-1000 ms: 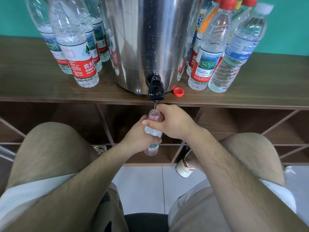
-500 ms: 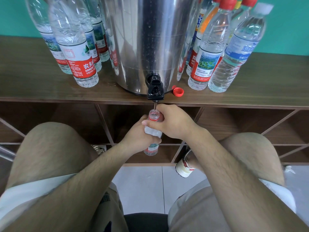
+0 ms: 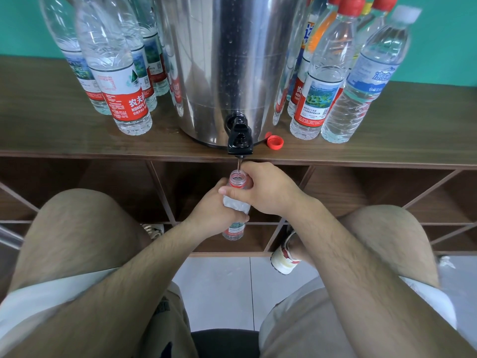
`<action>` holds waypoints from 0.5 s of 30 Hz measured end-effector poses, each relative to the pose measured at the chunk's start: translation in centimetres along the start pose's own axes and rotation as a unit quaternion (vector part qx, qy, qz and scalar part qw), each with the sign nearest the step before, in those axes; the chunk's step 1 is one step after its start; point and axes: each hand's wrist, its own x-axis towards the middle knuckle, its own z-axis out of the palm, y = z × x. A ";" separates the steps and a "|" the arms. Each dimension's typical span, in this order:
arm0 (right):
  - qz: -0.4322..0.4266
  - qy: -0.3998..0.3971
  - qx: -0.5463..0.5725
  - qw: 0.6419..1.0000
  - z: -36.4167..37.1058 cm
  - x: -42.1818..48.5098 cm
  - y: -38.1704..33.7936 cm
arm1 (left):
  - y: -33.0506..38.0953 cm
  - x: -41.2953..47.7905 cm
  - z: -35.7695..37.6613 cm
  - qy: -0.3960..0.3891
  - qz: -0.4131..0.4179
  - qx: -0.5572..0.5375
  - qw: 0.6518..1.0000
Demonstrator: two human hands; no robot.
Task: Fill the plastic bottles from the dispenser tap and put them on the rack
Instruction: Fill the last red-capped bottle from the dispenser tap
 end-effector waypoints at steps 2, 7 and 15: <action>-0.001 0.001 0.002 1.000 0.0 0.0 0.0 | 0.0 0.0 0.0 0.000 0.000 0.002 1.000; -0.004 0.004 0.006 1.000 0.1 0.0 0.1 | 0.1 -0.1 -0.1 -0.002 -0.003 0.003 1.000; -0.008 0.009 0.006 1.000 0.2 0.1 0.3 | 0.3 -0.3 -0.2 -0.009 -0.011 -0.011 1.000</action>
